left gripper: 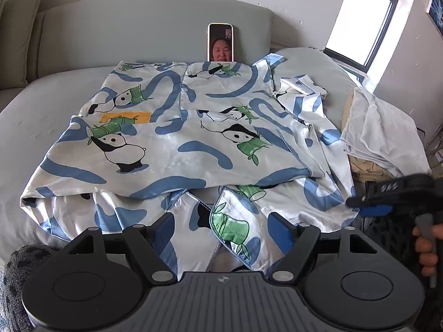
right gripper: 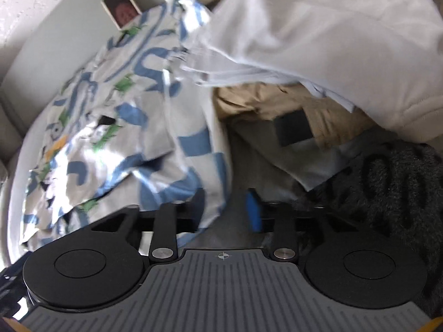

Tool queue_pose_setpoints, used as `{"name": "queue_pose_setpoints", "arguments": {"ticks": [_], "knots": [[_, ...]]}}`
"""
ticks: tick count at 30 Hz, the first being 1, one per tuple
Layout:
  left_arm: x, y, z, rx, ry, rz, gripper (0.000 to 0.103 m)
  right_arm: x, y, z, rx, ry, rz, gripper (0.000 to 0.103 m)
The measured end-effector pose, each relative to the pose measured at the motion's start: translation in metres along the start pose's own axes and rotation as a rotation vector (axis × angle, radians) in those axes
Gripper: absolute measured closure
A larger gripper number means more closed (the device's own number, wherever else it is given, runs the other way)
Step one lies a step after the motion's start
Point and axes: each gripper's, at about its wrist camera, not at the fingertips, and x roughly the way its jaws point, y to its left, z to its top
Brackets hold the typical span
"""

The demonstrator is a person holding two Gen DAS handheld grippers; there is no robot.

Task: Fold clothes
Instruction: 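Grasp another shirt edge with the right gripper and lift it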

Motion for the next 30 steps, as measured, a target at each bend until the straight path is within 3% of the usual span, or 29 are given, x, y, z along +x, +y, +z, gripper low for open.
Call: {"name": "queue_pose_setpoints", "arguments": {"ticks": [3,6,8,13,18,20,23,26,30], "knots": [[0.002,0.005,0.002,-0.011,0.005,0.001,0.031,-0.023,0.021,0.003,-0.093,-0.075,-0.035,0.052],[0.007,0.008,0.006,-0.011,0.002,-0.001,0.031,-0.046,0.030,0.030,-0.125,-0.139,0.035,0.050],[0.009,0.011,0.010,-0.015,-0.004,0.001,0.031,-0.052,0.031,0.058,-0.115,-0.172,0.088,0.043],[0.015,0.020,0.015,-0.034,-0.010,0.008,0.031,-0.034,0.019,0.134,-0.054,-0.239,0.089,0.043],[0.030,0.023,0.019,-0.066,0.008,-0.024,0.031,0.005,0.018,0.196,-0.157,-0.315,-0.011,0.050],[0.039,0.015,0.023,-0.061,0.023,-0.052,0.031,0.023,0.007,0.221,-0.074,-0.289,0.005,0.053],[0.046,-0.008,0.028,-0.011,0.024,-0.128,0.031,0.050,-0.017,0.246,0.179,-0.221,0.149,0.063],[0.052,-0.026,0.030,0.030,0.028,-0.202,0.031,0.072,-0.031,0.255,0.333,-0.191,0.273,0.067],[0.059,-0.034,0.025,0.050,0.046,-0.242,0.031,0.093,-0.034,0.259,0.391,-0.169,0.246,0.069]]}}
